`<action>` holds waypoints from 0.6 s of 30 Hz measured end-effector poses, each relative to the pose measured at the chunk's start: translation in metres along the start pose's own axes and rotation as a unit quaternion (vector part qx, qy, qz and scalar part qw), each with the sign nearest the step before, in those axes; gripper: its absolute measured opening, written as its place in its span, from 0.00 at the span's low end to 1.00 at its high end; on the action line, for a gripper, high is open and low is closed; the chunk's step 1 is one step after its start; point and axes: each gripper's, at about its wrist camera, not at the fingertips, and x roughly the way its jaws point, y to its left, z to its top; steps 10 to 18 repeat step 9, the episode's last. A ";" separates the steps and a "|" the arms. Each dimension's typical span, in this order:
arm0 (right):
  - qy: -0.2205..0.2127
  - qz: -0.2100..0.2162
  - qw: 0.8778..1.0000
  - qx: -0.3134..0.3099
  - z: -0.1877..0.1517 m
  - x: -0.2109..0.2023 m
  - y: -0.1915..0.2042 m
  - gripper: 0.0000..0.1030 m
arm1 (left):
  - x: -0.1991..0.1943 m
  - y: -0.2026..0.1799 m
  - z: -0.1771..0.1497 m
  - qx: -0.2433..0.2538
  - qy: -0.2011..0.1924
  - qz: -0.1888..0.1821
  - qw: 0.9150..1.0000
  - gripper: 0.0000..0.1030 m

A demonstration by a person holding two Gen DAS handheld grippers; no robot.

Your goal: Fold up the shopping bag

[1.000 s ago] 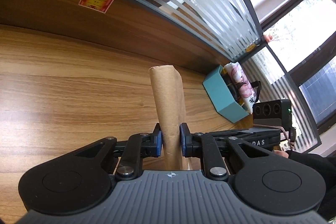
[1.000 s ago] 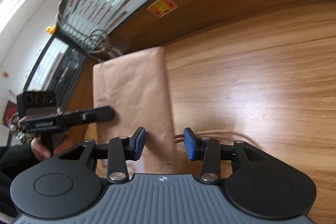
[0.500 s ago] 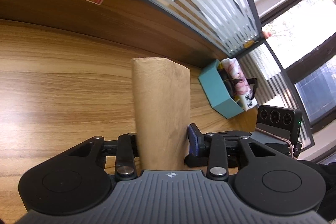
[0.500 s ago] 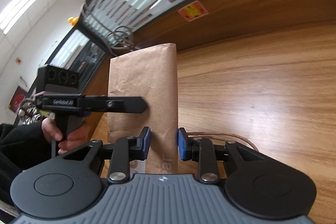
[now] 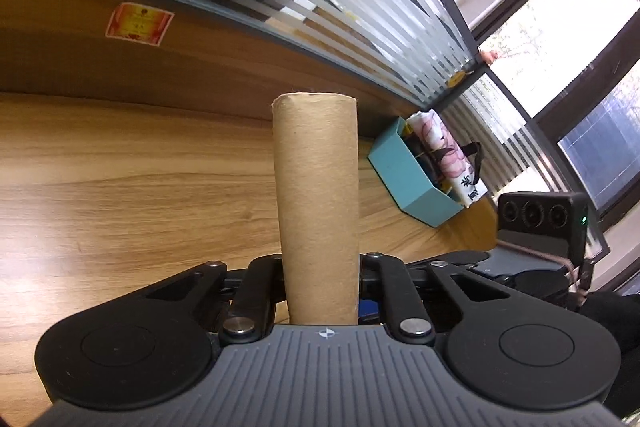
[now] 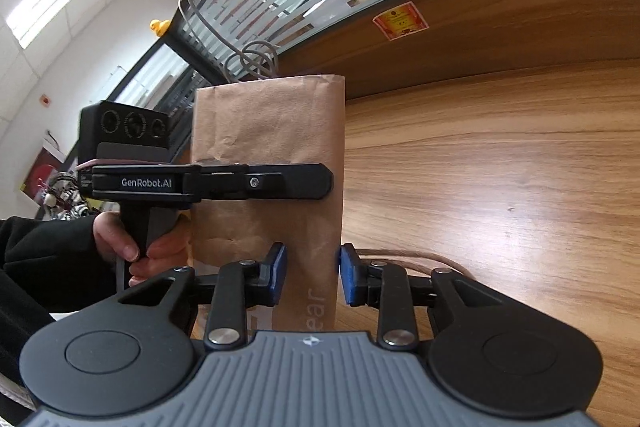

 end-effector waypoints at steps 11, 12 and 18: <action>0.019 -0.115 0.993 0.011 -0.005 -0.037 0.014 0.35 | -0.010 -0.027 -0.001 0.014 0.011 0.036 0.999 0.14; 0.019 -0.115 0.993 0.011 -0.005 -0.037 0.014 0.35 | -0.010 -0.027 -0.001 0.014 0.011 0.036 0.999 0.14; 0.019 -0.115 0.993 0.011 -0.005 -0.037 0.014 0.35 | -0.010 -0.027 -0.001 0.014 0.011 0.036 0.999 0.14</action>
